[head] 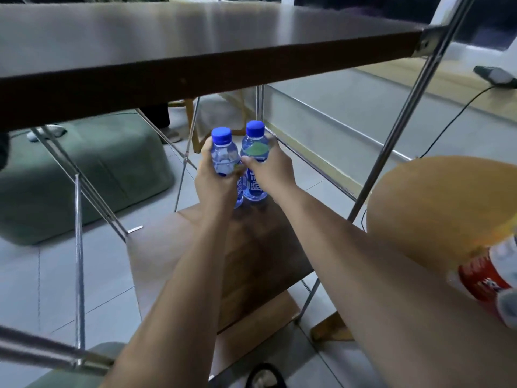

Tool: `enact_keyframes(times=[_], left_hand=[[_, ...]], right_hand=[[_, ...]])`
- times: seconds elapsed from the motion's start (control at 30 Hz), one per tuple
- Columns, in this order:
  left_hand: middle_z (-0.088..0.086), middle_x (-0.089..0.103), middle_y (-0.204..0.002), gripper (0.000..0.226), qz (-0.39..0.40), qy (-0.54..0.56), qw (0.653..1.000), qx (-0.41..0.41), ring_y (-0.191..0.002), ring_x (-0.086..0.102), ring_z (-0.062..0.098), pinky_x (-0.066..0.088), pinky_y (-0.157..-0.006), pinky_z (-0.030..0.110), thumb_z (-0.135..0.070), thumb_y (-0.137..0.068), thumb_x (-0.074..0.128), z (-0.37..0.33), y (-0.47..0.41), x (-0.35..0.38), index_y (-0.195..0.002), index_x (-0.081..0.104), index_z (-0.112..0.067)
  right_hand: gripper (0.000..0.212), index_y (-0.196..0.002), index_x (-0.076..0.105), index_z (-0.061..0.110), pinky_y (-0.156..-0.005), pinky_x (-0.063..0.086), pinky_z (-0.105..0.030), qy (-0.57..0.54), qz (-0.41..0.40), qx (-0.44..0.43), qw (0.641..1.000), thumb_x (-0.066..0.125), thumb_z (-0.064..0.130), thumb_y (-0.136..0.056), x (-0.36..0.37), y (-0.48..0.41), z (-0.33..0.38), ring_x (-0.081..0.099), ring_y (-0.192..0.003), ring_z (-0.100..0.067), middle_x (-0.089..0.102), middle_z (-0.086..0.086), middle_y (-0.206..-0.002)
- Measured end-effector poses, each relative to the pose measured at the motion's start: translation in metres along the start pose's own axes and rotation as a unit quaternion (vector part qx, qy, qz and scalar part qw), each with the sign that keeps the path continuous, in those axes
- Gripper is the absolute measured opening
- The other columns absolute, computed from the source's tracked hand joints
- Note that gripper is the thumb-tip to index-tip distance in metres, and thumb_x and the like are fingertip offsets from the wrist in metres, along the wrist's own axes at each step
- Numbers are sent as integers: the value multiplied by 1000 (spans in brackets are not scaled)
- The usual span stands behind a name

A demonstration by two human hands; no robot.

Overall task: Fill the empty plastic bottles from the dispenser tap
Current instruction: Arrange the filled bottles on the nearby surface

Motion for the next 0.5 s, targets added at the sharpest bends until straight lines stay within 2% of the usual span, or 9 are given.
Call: enact_keyframes(times=[0.1,0.2,0.27,0.33,0.37,0.43,0.5], left_hand=[[-17,70,-137,92,-6,-6,1000,-6,-117,68,-4,43,-85,-3,-17,-82,92,-2,2,1,-160,47,-34],[-23,55,-138,101,-11,-26,1000,-1,-118,57,-17,39,-92,-4,-18,-79,96,-11,10,-7,-163,40,-29],[-14,48,-139,96,-30,-56,998,13,-129,51,-5,39,-105,6,-23,-80,96,-20,17,-17,-158,41,-29],[-5,49,-142,85,-32,-93,995,15,-135,53,12,46,-115,30,-28,-81,93,-32,26,-30,-150,44,-32],[-2,51,-142,79,-24,-108,994,20,-134,54,17,49,-115,40,-30,-82,92,-38,31,-35,-146,46,-32],[-1,56,-137,67,6,-112,993,22,-127,58,16,51,-110,43,-29,-85,89,-53,44,-42,-139,51,-28],[-1,63,-128,51,46,-106,993,28,-115,63,16,55,-102,43,-26,-89,86,-64,58,-46,-132,59,-23]], right_hand=[[56,-138,60,18,-96,53,-37,-15,-10,33,999,84,39,-91,1,5,-2,70,-115,-27,75,-5,-123],[77,-151,51,11,-106,53,-44,-42,-1,93,995,83,48,-92,-7,23,3,63,-129,-32,64,-15,-141],[80,-155,46,12,-107,55,-45,-60,7,118,991,80,51,-94,-18,43,9,62,-132,-30,60,-14,-146],[71,-149,50,13,-97,59,-36,-64,0,124,990,77,53,-97,-36,71,19,66,-126,-25,63,-10,-141],[65,-146,53,14,-91,58,-31,-69,-9,124,990,74,53,-99,-47,86,25,67,-121,-21,65,-7,-138],[58,-143,55,17,-85,56,-27,-69,-24,130,989,70,55,-101,-67,116,37,67,-115,-14,67,-2,-135],[54,-140,57,19,-90,59,-34,-51,-26,122,991,67,55,-101,-89,142,48,69,-116,-16,69,-1,-133]])
Point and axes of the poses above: each hand's wrist, its own y-axis away from the middle knuckle, its own x-axis out of the palm, z = x × y, the point moved 1 cm from there along -y, towards the middle knuckle
